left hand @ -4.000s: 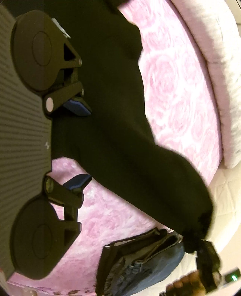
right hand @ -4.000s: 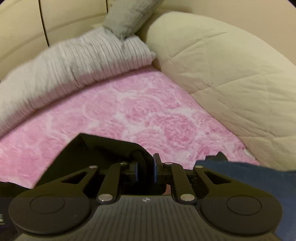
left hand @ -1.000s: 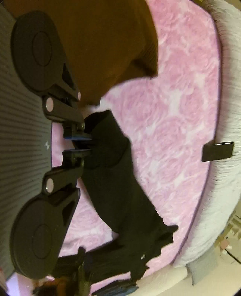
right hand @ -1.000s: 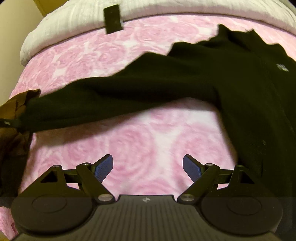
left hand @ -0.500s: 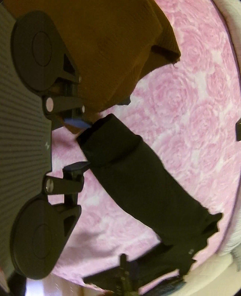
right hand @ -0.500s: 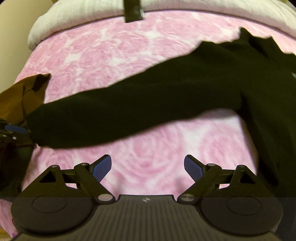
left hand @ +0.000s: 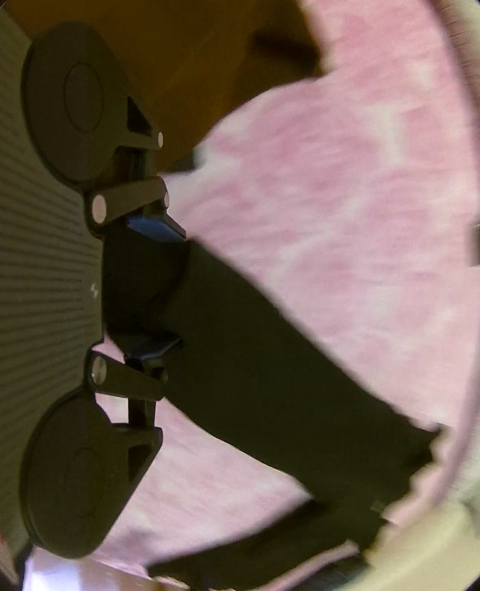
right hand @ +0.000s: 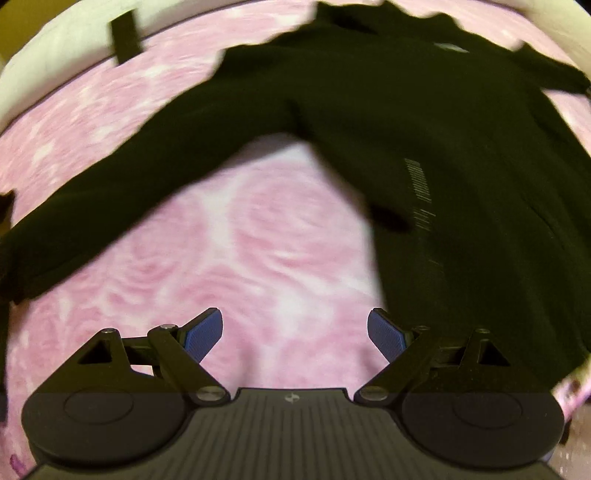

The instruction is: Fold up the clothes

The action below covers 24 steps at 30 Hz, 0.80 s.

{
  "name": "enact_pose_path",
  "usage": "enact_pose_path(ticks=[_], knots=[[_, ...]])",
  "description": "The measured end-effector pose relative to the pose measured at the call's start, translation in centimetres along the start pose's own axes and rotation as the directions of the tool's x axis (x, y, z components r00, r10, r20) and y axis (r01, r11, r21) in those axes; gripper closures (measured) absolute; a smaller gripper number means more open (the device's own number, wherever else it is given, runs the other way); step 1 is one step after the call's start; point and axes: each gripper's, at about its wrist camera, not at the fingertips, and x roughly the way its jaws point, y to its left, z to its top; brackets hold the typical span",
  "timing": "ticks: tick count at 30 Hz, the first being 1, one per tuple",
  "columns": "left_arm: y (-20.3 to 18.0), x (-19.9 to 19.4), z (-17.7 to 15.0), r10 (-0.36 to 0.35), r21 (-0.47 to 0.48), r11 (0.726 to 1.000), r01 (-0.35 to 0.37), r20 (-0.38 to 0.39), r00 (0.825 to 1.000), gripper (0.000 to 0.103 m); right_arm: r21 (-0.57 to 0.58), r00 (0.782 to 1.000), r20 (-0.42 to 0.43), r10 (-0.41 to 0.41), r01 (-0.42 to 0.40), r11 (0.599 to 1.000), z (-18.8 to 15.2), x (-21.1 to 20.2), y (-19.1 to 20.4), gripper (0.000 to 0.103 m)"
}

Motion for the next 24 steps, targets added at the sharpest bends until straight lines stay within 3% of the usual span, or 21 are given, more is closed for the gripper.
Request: enact_pose_path(ticks=[3,5,8,14,20,24], knots=[[-2.6,-0.7,0.7,0.110,0.026,0.994,-0.110,0.012,0.994,0.052,0.045,0.999,0.003,-0.047,0.047,0.998,-1.1,-1.4,-4.2,0.015],[-5.3,-2.6,1.4,0.183,0.028,0.982,-0.185,0.069,0.981,0.050,0.079,0.997,0.009,-0.078,0.077,0.994,-1.6,-2.8,-7.6,0.015],[-10.1,-5.0,2.5,0.197,0.015,0.979,-0.201,0.138,0.971,0.048,0.117,0.993,0.026,-0.117,0.113,0.987,-1.9,-4.7,-13.1,0.015],[-24.2,-5.9,-1.1,0.048,-0.015,0.999,-0.046,0.193,0.980,0.036,0.136,0.986,0.097,-0.139,0.125,0.983,-0.4,-7.1,-26.8,0.015],[-40.0,0.1,-5.8,-0.080,-0.090,0.992,0.086,0.066,0.995,0.032,0.103,0.991,0.128,-0.029,0.016,0.995,3.6,-5.0,-42.1,0.016],[-46.1,4.2,-7.4,-0.130,-0.191,0.972,0.134,0.034,0.991,0.032,0.027,0.993,0.094,0.074,-0.077,0.997,6.5,-3.9,-48.7,0.016]])
